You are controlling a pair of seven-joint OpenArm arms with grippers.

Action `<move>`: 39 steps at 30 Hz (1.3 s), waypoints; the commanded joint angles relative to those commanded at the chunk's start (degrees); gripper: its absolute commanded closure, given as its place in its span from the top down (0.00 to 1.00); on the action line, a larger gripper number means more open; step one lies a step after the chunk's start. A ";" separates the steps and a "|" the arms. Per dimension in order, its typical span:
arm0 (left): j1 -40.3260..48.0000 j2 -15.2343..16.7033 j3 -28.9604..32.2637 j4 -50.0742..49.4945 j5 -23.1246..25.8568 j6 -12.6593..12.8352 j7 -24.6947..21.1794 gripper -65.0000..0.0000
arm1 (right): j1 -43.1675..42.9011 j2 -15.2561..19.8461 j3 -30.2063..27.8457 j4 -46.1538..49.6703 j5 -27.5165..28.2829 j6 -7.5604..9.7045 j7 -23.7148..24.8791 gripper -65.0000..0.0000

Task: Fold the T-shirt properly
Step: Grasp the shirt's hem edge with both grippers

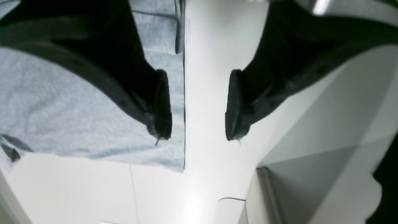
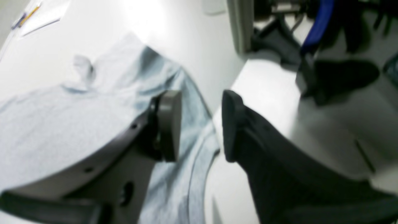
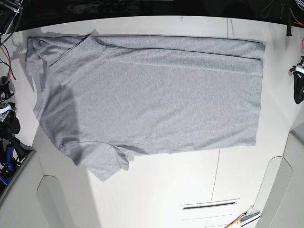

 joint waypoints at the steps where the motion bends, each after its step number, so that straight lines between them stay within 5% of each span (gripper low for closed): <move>1: 0.00 -0.37 0.55 -0.52 -0.04 0.04 -0.07 0.49 | 0.57 0.00 -0.52 0.00 -0.50 -0.42 0.00 0.33; 9: -7.13 -3.82 10.56 -8.13 6.40 2.58 -0.07 0.49 | 1.97 0.00 -1.90 -3.26 -2.38 -0.63 1.86 0.33; 25: -32.24 -5.57 28.20 -38.45 13.79 2.54 -3.34 0.49 | 18.29 0.00 -2.36 -32.59 -2.45 -0.33 5.64 0.33; 34: -40.94 -5.55 28.61 -54.27 14.58 2.54 -4.42 0.49 | 23.10 -0.35 -16.83 -42.16 -6.91 -0.39 15.32 0.34; 39: -41.09 -5.51 28.61 -57.33 10.75 0.33 -3.85 0.49 | 23.06 -0.33 -22.23 -44.72 -6.93 -0.42 17.18 0.52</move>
